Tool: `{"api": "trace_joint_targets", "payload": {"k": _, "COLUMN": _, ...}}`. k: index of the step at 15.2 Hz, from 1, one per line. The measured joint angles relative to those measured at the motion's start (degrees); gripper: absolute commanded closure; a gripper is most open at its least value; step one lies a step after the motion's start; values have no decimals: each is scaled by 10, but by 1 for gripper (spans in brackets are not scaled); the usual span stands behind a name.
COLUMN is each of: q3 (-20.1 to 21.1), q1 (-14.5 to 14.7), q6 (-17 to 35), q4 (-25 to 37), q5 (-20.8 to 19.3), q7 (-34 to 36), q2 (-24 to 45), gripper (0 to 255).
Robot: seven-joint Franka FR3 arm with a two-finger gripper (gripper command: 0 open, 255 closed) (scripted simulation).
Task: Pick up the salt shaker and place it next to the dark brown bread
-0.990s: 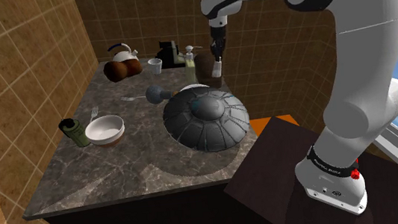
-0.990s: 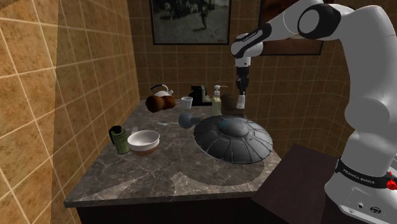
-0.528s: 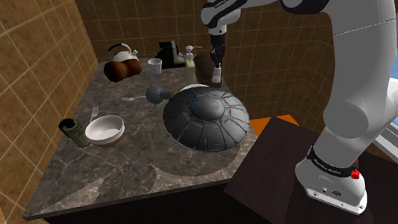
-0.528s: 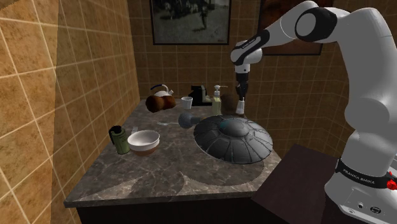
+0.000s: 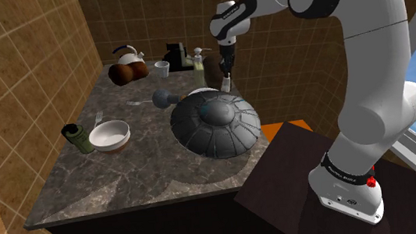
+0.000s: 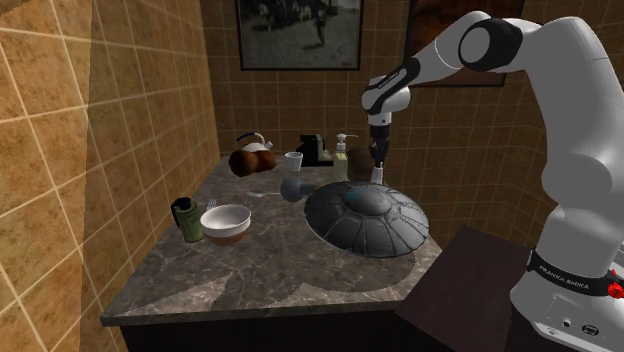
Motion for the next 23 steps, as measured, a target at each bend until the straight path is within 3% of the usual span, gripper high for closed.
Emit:
{"api": "trace_joint_targets", "payload": {"k": 12, "q3": 0, "q1": 0, "q6": 41, "q4": -12, "q5": 0, "q7": 2, "q2": 29, "gripper": 255}}
{"api": "trace_joint_targets", "payload": {"k": 13, "q3": 0, "q1": 0, "q6": 42, "q4": -12, "q5": 0, "q7": 2, "q2": 29, "gripper": 0}}
{"api": "trace_joint_targets", "payload": {"k": 19, "q3": 0, "q1": 0, "q6": 42, "q4": -12, "q5": 0, "q7": 2, "q2": 29, "gripper": 0}}
{"api": "trace_joint_targets", "payload": {"k": 23, "q3": 0, "q1": 0, "q6": -4, "q4": 10, "q5": 0, "q7": 0, "q2": 5, "gripper": 0}}
